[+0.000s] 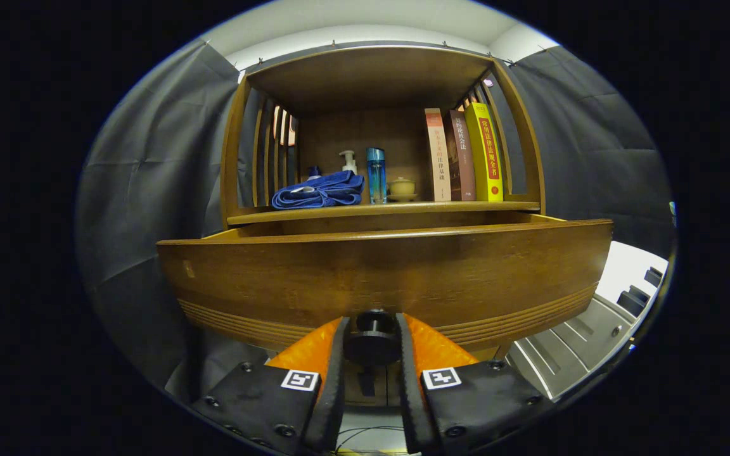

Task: Pull open the drawer, take out the items inside it, and place them on the countertop above the cabinet.

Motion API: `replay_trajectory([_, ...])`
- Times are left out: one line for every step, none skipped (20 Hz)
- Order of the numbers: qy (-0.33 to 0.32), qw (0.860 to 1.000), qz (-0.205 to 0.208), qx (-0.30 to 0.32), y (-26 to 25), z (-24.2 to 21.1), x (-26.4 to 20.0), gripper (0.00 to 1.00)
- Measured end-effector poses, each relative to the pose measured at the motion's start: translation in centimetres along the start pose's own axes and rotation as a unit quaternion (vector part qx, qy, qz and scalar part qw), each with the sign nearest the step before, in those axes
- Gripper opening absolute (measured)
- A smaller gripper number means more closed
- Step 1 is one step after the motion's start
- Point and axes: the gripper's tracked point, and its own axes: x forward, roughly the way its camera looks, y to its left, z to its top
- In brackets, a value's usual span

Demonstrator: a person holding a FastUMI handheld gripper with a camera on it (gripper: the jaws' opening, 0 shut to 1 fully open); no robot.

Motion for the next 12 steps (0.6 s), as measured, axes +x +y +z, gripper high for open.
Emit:
replay_trajectory([-0.002,1.000,0.001,-0.001,-0.1,0.0,-0.1,0.47])
replay_trajectory([-0.005,1.000,0.003,0.000,0.0,0.1,-0.1,0.49])
replay_trajectory([-0.009,1.000,0.001,0.001,-0.1,0.3,-0.3,0.54])
replay_trajectory([-0.013,1.000,-0.005,-0.001,-0.4,0.7,-0.2,0.59])
replay_trajectory([-0.017,1.000,-0.011,-0.003,-0.8,1.1,-0.4,0.64])
replay_trajectory([-0.021,1.000,-0.009,0.001,-0.7,1.6,-0.7,0.69])
replay_trajectory([-0.027,1.000,-0.004,0.007,-0.4,2.4,-1.4,0.74])
replay_trajectory([-0.035,0.999,0.001,0.012,-0.1,3.4,-1.7,0.79])
replay_trajectory([-0.045,0.999,0.003,0.013,-0.2,4.8,-2.2,0.84])
replay_trajectory([-0.057,0.998,0.004,0.010,-0.2,6.6,-2.6,0.89])
replay_trajectory([-0.074,0.997,0.005,0.007,-0.2,8.3,-2.9,0.94])
replay_trajectory([-0.088,0.996,0.005,0.002,-0.3,10.6,-3.2,0.95])
